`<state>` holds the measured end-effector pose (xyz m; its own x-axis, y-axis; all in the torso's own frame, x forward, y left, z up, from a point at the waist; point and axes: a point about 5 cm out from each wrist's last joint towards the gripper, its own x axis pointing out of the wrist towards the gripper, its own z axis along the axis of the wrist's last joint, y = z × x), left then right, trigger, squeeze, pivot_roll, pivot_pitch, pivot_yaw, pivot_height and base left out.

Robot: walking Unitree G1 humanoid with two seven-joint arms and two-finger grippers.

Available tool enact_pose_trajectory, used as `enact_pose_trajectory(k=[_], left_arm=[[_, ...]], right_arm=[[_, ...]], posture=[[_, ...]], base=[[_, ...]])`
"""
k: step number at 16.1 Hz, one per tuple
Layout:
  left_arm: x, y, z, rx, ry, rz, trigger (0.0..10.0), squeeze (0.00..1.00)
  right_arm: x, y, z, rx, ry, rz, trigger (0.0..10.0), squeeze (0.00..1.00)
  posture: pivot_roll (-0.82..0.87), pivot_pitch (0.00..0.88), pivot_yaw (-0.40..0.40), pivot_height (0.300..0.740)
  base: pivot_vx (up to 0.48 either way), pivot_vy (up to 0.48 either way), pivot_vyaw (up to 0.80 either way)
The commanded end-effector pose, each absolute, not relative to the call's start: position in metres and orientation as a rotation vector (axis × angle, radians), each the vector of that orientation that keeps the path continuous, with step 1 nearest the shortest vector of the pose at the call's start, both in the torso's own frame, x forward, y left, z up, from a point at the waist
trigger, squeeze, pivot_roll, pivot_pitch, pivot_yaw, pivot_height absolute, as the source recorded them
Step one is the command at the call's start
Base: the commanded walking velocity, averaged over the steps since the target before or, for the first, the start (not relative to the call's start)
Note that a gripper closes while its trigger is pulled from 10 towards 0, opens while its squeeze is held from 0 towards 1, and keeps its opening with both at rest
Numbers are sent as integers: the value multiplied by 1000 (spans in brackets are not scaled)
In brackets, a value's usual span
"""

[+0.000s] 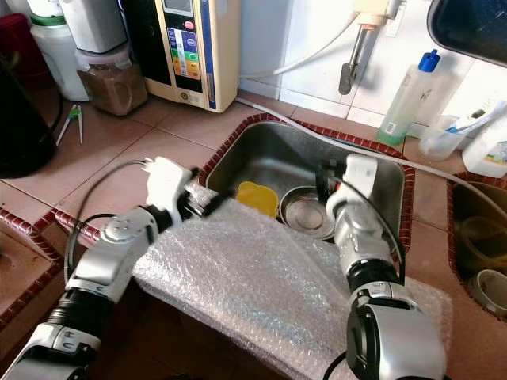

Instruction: Kitchen organization

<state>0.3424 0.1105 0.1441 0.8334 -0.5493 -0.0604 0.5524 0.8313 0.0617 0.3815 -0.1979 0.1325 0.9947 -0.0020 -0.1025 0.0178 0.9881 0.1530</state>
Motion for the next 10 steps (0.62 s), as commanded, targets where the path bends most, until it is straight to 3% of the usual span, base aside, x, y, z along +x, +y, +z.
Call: enact_pose_trajectory(k=[1, 4, 5, 10], left_arm=[[347, 117, 153, 81, -10, -501, 10000, 1000], [346, 124, 164, 92, -93, -376, 10000, 1000], [342, 122, 169, 98, -125, -352, 10000, 0], [326, 118, 173, 101, -173, -295, 10000, 0]], right_arm=[[380, -198, 139, 137, 46, 35, 10000, 1000], [376, -200, 150, 95, -41, 117, 10000, 1000], [374, -200, 153, 110, -67, 149, 10000, 1000], [358, -208, 169, -9, -153, 205, 10000, 1000]], posture=[[28, 40, 9, 740], [15, 40, 11, 740], [13, 39, 17, 740], [-7, 30, 29, 740]], base=[[0, 0, 0], [0, 0, 0], [0, 0, 0], [0, 0, 0]])
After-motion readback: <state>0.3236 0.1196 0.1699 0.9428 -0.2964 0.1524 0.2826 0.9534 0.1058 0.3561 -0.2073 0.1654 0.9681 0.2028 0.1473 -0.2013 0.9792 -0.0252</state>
